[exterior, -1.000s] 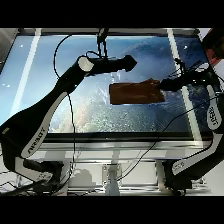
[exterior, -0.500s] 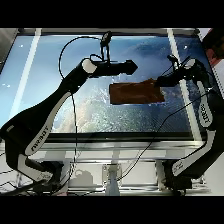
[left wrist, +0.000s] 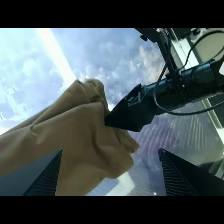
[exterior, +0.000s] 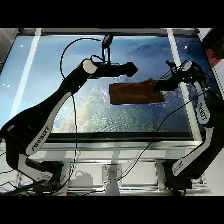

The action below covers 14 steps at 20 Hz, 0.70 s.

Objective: Fold the clothes and pants, and hang the long-sleeved shirts on hangers.

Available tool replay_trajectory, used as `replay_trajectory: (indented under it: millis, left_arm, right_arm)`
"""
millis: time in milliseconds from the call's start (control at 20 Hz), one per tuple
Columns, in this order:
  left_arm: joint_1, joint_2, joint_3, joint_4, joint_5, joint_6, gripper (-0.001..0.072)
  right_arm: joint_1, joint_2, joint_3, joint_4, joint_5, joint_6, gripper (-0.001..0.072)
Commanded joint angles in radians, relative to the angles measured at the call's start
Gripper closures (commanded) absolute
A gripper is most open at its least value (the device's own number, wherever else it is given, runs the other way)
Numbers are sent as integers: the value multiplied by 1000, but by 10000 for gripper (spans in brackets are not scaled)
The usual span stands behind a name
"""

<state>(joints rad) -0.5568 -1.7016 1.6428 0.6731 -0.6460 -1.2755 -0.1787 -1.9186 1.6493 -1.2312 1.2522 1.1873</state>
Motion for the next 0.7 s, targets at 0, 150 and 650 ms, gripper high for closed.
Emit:
replay_trajectory:
  millis: [0, 150, 650]
  left_arm:
    - [0, -1, 0, 0, -23, 0, 2]
    - [0, -1, 0, 0, -22, 0, 2]
    - [0, 0, 0, 0, -33, 0, 2]
  right_arm:
    - [-16, 9, 19, -30, -27, -56, 169]
    - [-32, 21, 116, -103, -8, -43, 571]
    - [-254, 2, 164, 363, 312, 23, 704]
